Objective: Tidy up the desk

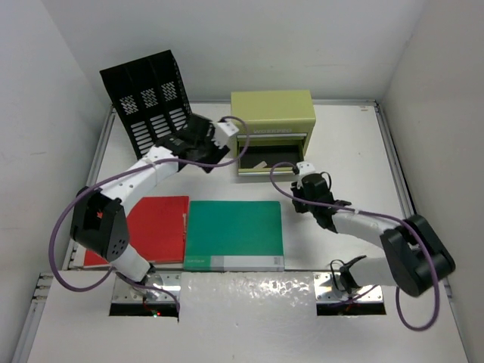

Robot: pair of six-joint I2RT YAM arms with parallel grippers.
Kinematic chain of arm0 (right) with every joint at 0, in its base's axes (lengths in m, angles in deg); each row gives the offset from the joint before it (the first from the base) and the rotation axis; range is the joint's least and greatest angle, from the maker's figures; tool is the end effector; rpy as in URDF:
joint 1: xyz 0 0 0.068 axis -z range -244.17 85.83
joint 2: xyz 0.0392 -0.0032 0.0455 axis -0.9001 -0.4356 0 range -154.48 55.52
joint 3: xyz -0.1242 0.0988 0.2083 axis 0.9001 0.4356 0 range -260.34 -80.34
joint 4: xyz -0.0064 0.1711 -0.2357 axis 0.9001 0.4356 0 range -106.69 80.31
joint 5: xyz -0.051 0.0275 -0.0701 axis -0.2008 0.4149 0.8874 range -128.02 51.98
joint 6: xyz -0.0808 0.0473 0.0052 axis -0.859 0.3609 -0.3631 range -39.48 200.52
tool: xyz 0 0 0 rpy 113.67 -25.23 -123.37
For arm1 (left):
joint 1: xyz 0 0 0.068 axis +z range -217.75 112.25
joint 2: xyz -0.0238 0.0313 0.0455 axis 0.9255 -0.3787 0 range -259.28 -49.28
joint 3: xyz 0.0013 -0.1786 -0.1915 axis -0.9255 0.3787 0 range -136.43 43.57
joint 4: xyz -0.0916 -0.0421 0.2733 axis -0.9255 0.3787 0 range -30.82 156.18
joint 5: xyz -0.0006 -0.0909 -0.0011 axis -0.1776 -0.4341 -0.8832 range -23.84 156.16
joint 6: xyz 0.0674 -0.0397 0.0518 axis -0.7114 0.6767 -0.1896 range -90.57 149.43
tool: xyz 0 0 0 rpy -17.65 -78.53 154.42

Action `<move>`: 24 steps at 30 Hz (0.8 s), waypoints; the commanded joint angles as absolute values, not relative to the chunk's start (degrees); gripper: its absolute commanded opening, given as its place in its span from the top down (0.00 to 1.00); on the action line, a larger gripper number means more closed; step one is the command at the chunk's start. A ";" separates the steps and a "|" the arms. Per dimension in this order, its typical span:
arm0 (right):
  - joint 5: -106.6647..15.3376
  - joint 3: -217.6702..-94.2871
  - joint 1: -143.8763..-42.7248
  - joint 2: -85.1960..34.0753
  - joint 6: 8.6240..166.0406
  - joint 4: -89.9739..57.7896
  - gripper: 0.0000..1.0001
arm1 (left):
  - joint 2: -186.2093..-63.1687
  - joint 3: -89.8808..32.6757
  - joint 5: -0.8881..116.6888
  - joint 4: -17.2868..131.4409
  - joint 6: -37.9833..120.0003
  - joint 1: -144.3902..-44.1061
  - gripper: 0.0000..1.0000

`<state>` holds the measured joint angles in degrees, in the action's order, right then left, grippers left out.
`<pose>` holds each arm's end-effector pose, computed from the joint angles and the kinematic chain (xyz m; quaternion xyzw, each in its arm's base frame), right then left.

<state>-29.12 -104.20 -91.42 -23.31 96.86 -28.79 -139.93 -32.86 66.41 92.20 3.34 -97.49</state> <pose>0.2678 0.1231 0.0621 -0.0559 0.9127 0.0819 0.3965 0.3591 -0.2048 0.2399 0.4353 0.8232 -0.0096 0.3644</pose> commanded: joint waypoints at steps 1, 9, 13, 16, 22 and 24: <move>-29.41 -105.30 -91.86 -15.51 90.03 -29.35 1.00 | -135.51 -26.51 63.70 91.35 4.21 -93.07 0.46; -31.87 -121.72 -92.03 -19.40 77.13 -29.52 1.00 | -130.23 -19.28 65.46 87.39 3.06 -89.55 0.46; -33.17 -135.23 -91.95 -33.14 70.16 -27.68 1.00 | -130.32 -19.28 65.28 87.92 2.89 -88.67 0.46; -35.55 -141.84 -91.95 -40.77 67.08 -26.10 0.99 | -129.79 -18.40 65.28 87.92 2.71 -87.71 0.46; -37.85 -149.33 -91.95 -47.74 62.07 -21.52 0.81 | -128.82 -16.38 64.76 87.13 2.27 -86.73 0.46; -37.76 -150.82 -91.95 -48.89 60.83 -20.82 0.68 | -128.91 -16.29 64.76 86.96 2.27 -86.65 0.46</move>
<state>-36.11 -146.63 -91.70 -48.97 64.90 -21.57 -131.13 -16.40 65.63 89.68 2.66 -87.32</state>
